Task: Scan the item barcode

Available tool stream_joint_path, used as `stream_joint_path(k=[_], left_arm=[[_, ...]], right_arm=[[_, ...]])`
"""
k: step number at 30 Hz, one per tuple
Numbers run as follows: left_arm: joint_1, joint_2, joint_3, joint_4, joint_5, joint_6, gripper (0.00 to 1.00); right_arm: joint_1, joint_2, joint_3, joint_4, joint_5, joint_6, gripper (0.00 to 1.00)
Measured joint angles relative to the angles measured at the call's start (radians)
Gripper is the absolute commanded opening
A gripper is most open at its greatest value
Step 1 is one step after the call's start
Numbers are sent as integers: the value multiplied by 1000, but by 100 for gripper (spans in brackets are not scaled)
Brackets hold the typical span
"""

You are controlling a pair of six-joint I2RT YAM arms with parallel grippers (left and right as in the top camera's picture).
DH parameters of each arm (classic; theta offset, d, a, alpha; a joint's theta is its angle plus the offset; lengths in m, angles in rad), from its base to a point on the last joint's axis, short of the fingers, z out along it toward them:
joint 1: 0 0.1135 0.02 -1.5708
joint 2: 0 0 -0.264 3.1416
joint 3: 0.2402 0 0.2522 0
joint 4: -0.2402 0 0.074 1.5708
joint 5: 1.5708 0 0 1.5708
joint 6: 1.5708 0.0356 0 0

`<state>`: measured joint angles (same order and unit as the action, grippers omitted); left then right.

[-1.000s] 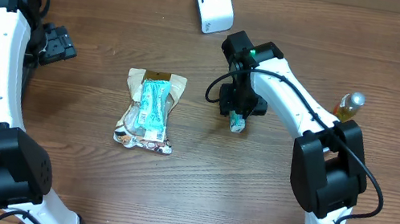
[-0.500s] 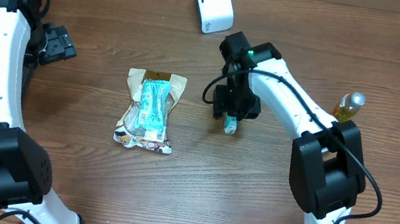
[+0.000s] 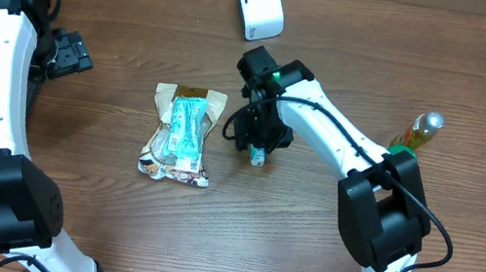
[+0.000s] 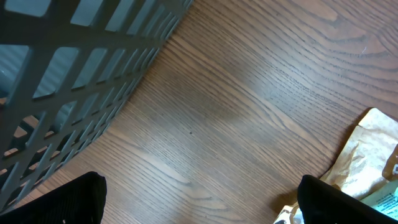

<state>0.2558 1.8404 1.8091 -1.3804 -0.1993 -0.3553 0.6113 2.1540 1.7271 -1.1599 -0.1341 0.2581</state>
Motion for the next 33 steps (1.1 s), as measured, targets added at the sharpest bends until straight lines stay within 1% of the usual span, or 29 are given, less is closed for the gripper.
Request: stream_joint_path(k=[3,4,8,13,16,20,21,24,28,33], left_arm=[[0,0,0,0,0,0,100],[0,0,0,0,0,0,100],[0,0,0,0,0,0,100],[0,0,0,0,0,0,100],[0,0,0,0,0,0,100],[0,0,0,0,0,0,100],[0,0,0,0,0,0,100],[0,0,0,0,0,0,100],[0,0,0,0,0,0,100],[0,0,0,0,0,0,100]], right_arm=[[6,0,0,8,0,0,56],[6,0,0,8,-1,0,54],[5,0,0,5,10,1,44],[5,0,0,-5,55,-5,25],[5,0,0,-6,68,0,19],[4,0,0,-12,99,0,19],[3,0,0,-18,117,0,18],[-4,0,0,-63,207,0,15],[-39,0,0,-134,321,2,15],[-77,0,0,-138,394,29,15]])
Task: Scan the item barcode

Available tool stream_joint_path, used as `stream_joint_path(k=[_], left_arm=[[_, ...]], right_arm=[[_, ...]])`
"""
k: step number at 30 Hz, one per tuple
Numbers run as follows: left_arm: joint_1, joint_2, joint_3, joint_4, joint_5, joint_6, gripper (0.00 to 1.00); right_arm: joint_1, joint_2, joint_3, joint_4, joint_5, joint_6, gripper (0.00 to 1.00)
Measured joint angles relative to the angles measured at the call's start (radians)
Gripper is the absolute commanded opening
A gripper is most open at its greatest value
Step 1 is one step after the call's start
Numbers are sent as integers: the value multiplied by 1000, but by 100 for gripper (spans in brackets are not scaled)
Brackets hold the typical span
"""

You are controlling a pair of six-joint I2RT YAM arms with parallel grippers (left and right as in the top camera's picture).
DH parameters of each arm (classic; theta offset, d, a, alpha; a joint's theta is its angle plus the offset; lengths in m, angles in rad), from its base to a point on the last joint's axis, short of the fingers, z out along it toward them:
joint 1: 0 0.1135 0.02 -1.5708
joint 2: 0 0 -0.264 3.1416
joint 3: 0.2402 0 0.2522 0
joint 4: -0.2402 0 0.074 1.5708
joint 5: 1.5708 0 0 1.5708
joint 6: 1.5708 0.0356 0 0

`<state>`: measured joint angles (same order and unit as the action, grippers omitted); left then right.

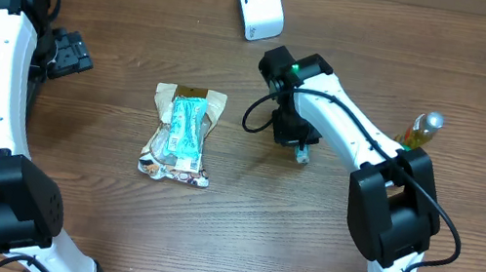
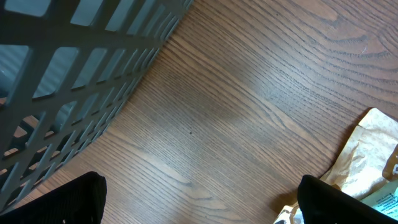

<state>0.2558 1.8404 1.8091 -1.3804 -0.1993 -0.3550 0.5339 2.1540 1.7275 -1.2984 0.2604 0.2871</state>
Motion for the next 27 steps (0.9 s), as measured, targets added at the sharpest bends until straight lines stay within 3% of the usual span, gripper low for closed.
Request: stream_joint_path(k=[7,12,20,27], left_arm=[[0,0,0,0,0,0,100],[0,0,0,0,0,0,99],[0,0,0,0,0,0,100],[0,0,0,0,0,0,100]], right_arm=[[10,0,0,39,37,49,16],[33,0,0,53,35,64,27],[49,0,0,85,-21,75,33],[50,0,0,94,-79,79,48]])
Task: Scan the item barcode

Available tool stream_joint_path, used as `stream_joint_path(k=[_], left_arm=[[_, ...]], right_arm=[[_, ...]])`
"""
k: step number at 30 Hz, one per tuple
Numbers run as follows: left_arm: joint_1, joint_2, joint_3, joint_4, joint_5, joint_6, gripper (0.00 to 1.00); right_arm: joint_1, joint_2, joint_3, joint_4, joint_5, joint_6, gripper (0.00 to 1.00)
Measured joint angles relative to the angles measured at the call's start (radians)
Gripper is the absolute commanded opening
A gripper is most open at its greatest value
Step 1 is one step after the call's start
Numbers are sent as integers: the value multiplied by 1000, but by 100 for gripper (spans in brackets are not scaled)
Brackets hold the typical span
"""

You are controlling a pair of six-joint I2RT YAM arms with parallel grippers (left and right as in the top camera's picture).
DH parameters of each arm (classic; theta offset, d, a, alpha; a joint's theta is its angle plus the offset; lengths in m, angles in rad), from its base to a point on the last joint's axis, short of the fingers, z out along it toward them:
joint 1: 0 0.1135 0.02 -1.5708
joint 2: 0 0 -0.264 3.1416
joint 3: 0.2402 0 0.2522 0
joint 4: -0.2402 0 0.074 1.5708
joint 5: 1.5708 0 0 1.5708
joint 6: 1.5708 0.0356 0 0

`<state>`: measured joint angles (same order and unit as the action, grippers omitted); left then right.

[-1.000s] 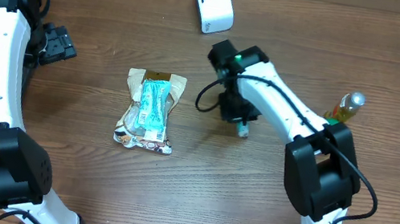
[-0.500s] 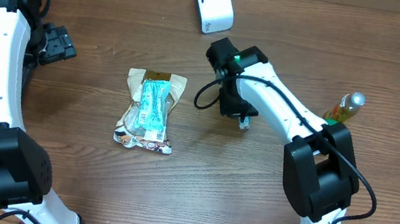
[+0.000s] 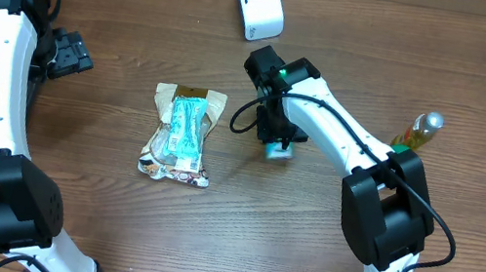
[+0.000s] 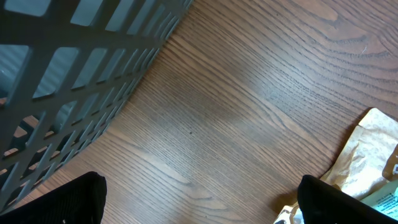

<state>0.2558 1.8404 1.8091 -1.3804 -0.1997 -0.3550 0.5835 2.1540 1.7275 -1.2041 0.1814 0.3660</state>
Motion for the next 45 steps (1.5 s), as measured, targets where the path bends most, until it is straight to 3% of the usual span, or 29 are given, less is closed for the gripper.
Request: stream_joint_path(k=[6,9,14,20,28,45], left_arm=[[0,0,0,0,0,0,99],[0,0,0,0,0,0,99],[0,0,0,0,0,0,100],[0,0,0,0,0,0,100],[0,0,0,0,0,0,100],[0,0,0,0,0,0,100]], right_arm=[[-3,0,0,20,-17,-1,77],[-16,0,-1,42,-27,4,100],[-92,0,-1,40,-85,-4,100],[-206,0,-1,-17,-183,-47,73],[-242,0,-1,-71,-315,-185,39],[-236,0,-1,-54,-412,-229,41]])
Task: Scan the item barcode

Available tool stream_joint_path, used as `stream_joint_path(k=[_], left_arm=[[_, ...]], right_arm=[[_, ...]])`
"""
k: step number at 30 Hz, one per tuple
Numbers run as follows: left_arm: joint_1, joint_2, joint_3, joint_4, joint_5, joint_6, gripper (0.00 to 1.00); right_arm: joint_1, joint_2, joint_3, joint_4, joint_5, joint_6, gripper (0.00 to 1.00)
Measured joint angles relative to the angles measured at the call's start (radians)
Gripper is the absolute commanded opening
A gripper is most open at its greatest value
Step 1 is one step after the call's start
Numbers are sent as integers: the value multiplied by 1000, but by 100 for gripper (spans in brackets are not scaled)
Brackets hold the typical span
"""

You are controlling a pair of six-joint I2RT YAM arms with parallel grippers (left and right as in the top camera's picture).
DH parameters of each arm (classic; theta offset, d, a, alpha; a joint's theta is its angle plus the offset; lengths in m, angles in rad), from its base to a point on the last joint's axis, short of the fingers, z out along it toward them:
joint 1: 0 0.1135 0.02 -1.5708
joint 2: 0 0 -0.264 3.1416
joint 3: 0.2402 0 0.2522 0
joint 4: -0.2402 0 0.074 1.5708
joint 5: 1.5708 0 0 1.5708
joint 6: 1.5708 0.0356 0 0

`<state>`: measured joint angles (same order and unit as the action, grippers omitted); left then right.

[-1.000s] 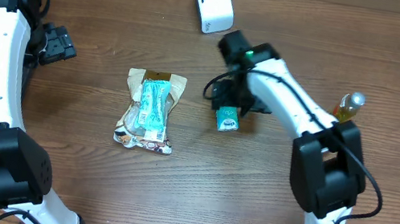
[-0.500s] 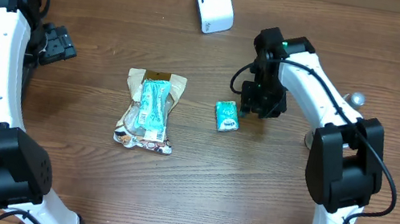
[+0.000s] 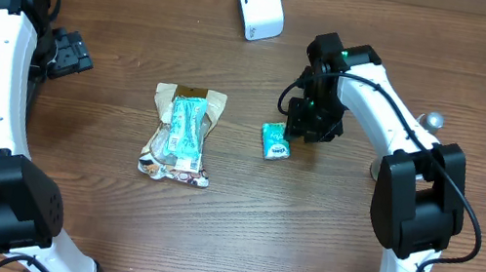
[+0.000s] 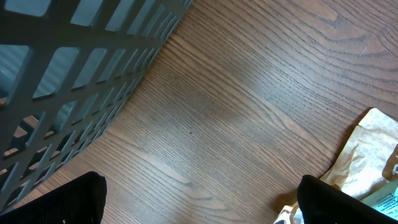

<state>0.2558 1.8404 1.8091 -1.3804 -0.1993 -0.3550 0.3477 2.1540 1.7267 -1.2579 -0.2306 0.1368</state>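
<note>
A small teal packet (image 3: 274, 141) lies flat on the wooden table, free of any grip. My right gripper (image 3: 307, 127) hovers just to its right; its fingers look spread and hold nothing. The white barcode scanner (image 3: 259, 5) stands at the back of the table, behind and to the left of the right gripper. My left gripper (image 4: 199, 199) is wide open over bare wood at the far left, its dark fingertips (image 4: 68, 199) at the lower corners of the wrist view.
A tan snack bag with a teal bar on top (image 3: 182, 134) lies mid-table; its corner (image 4: 367, 155) shows in the left wrist view. A grey mesh basket (image 4: 74, 68) stands at the far left. A bottle (image 3: 434, 120) is partly hidden behind the right arm.
The right gripper was over the teal packet and now sits to the right of it. The packet lies flat on the table, let go. The left arm has not moved.
The right gripper held the small teal packet beside the snack bag. It then had it farther right, then back left below the scanner. Now the packet rests on the table and the gripper is off it. The left arm stayed still throughout.
</note>
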Motion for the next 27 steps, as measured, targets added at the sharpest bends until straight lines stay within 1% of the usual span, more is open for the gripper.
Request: stream_joint_path(k=[13,22,26,27], left_arm=[[0,0,0,0,0,0,100],[0,0,0,0,0,0,99],[0,0,0,0,0,0,100],[0,0,0,0,0,0,100]], right_arm=[[1,0,-2,33,-17,-2,37],[1,-1,-112,136,-43,-2,37],[1,-1,-133,149,-51,-2,37],[1,-1,-134,151,-52,-2,35]])
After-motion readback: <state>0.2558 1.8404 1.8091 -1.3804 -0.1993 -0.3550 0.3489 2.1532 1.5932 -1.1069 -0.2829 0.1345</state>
